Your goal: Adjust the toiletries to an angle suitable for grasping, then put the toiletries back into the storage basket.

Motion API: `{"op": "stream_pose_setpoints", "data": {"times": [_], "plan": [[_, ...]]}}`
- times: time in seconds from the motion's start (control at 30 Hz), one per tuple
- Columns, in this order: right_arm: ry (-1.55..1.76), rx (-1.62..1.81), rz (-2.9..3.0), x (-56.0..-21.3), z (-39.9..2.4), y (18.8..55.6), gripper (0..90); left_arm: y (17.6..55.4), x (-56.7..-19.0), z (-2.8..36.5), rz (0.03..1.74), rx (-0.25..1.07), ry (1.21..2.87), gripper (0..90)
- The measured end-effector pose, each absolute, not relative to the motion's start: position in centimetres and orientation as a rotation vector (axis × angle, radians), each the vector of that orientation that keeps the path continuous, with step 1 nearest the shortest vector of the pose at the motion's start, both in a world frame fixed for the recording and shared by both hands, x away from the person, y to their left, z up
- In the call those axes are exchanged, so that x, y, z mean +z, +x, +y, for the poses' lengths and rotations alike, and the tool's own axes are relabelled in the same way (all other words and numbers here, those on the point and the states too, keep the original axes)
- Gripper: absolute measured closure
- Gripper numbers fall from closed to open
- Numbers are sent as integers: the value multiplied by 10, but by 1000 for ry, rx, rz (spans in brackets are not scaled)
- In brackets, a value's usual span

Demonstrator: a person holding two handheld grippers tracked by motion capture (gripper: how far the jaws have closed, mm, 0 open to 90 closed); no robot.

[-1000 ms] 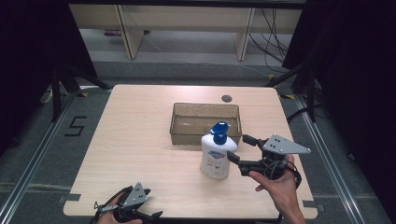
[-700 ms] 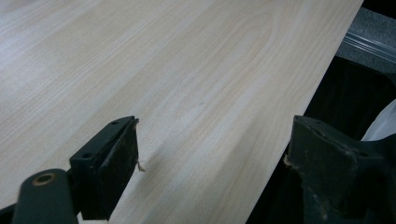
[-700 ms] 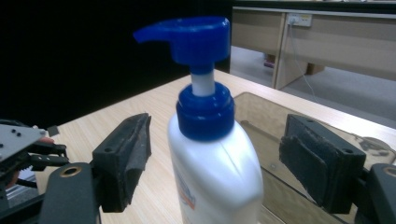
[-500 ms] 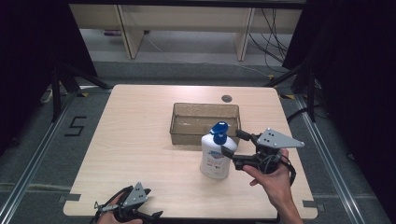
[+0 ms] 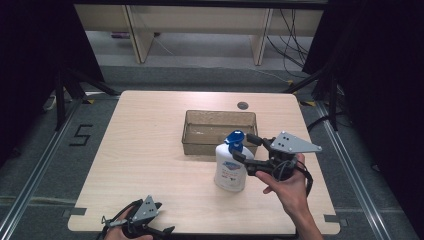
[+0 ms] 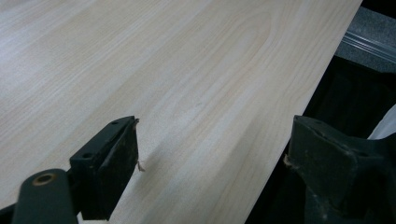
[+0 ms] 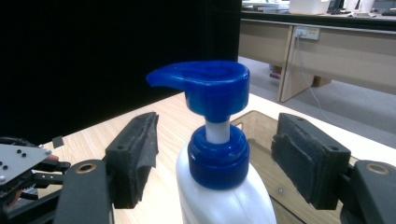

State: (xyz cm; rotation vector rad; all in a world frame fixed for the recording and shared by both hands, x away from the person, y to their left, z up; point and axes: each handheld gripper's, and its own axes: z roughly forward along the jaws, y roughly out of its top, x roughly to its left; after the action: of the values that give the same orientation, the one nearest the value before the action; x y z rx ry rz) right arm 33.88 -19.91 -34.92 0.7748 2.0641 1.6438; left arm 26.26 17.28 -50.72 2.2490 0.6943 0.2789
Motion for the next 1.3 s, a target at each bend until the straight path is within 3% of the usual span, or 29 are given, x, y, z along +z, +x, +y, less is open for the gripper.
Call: {"op": "stream_pose_setpoints", "data": {"times": [0.77, 1.03, 1.3], "plan": [[770, 1694, 2116, -356, -182, 356, 438, 261, -506, 173, 685, 280, 2248, 159], [748, 1651, 2108, -352, -180, 357, 591, 261, -506, 174, 692, 272, 2238, 158], [732, 1604, 2068, -351, -177, 354, 617, 261, -506, 174, 684, 281, 2246, 159]]}}
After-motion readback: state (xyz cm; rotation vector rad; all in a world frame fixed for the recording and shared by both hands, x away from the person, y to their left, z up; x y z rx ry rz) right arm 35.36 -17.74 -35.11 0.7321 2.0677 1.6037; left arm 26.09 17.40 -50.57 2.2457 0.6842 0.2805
